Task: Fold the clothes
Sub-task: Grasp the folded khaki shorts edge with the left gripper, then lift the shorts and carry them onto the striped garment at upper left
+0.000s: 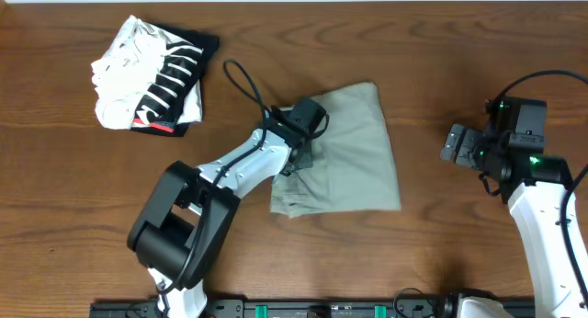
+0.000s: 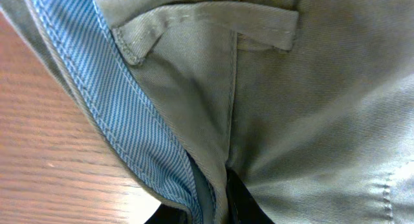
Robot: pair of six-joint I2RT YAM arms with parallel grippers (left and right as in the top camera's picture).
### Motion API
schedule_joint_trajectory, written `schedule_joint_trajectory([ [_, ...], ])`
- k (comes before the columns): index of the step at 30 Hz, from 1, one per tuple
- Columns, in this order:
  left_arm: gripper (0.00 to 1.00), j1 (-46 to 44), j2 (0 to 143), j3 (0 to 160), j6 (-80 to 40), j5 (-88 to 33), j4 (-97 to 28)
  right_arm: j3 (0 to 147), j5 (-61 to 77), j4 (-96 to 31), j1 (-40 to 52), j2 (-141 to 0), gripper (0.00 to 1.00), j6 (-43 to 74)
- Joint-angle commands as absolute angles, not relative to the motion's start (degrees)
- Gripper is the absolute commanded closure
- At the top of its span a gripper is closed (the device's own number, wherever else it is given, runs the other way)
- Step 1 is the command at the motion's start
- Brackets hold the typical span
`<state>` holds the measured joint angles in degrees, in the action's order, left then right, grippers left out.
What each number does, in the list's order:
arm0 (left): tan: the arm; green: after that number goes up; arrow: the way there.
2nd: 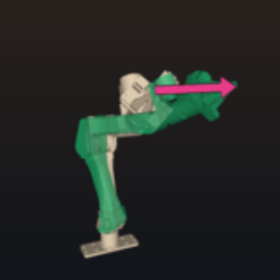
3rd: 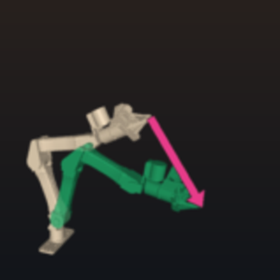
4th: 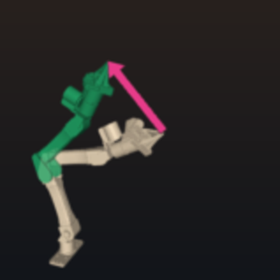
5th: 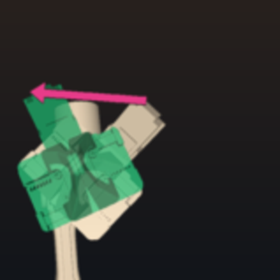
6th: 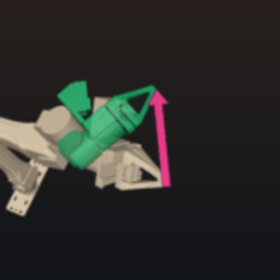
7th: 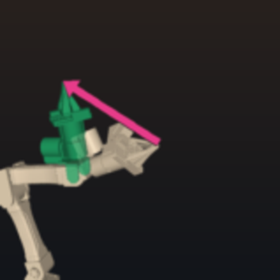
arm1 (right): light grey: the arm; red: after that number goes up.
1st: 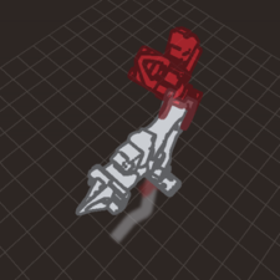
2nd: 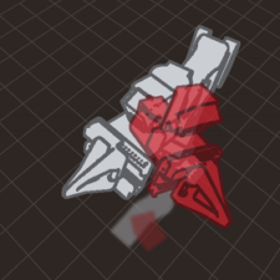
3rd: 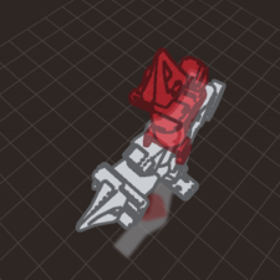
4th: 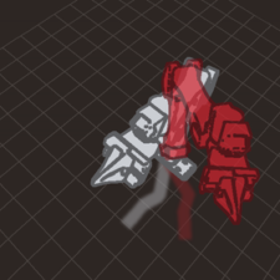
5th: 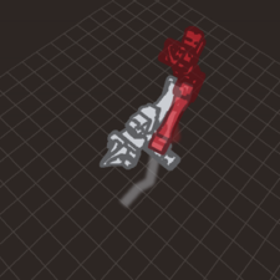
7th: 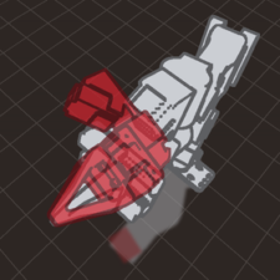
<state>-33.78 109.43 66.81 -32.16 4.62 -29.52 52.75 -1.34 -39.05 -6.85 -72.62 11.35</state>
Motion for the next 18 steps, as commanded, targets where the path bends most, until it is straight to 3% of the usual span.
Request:
schedule_joint_trajectory([
  [1,0.94,-33.5,106.65,67.37,-19.14,4.97,-30.72,52.58,-2.11,-39.03,-7.22,-72.31,0.01,11.99],
  [8,0.94,-33.5,97.51,69.95,-13.08,4.99,-30.09,52.58,-2.15,-40.66,-7.22,-72.31,0.01,11.94],
  [18,0.94,-33.47,88.71,70.11,-6.09,8.45,-16.99,52.58,-2.13,-42.7,-7.22,-72.31,0.01,11.97],
])
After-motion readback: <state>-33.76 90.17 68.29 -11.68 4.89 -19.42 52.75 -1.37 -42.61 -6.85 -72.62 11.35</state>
